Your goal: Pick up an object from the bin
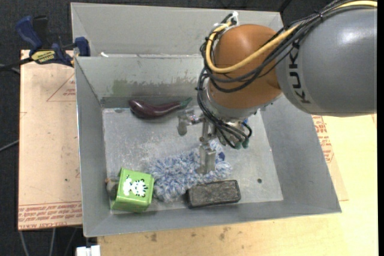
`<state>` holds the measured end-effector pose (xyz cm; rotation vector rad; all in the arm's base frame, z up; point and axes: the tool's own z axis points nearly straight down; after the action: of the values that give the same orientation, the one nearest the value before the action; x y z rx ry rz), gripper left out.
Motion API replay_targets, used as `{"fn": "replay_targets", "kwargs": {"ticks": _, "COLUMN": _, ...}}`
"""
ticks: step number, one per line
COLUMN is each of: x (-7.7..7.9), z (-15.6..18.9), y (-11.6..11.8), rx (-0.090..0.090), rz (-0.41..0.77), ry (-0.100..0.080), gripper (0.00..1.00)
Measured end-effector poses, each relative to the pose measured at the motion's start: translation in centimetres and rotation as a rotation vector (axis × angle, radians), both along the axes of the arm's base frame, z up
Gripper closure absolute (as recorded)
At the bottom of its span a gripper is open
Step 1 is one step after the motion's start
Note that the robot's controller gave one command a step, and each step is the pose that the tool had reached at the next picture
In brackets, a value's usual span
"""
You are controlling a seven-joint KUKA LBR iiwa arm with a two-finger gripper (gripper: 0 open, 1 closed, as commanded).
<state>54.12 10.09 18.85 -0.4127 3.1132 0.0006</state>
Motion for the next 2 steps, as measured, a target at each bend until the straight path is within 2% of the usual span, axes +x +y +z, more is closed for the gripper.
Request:
{"fn": "replay_targets", "kwargs": {"ticks": 1, "x": -2.4, "z": -2.3, "y": -0.1, "rx": 0.001, "rz": 0.111, "ry": -0.001, "gripper": 0.00}}
{"fn": "replay_targets", "kwargs": {"ticks": 2, "x": -2.9, "z": -6.0, "y": -0.8, "rx": 0.001, "rz": 0.167, "ry": -0.001, "gripper": 0.00}}
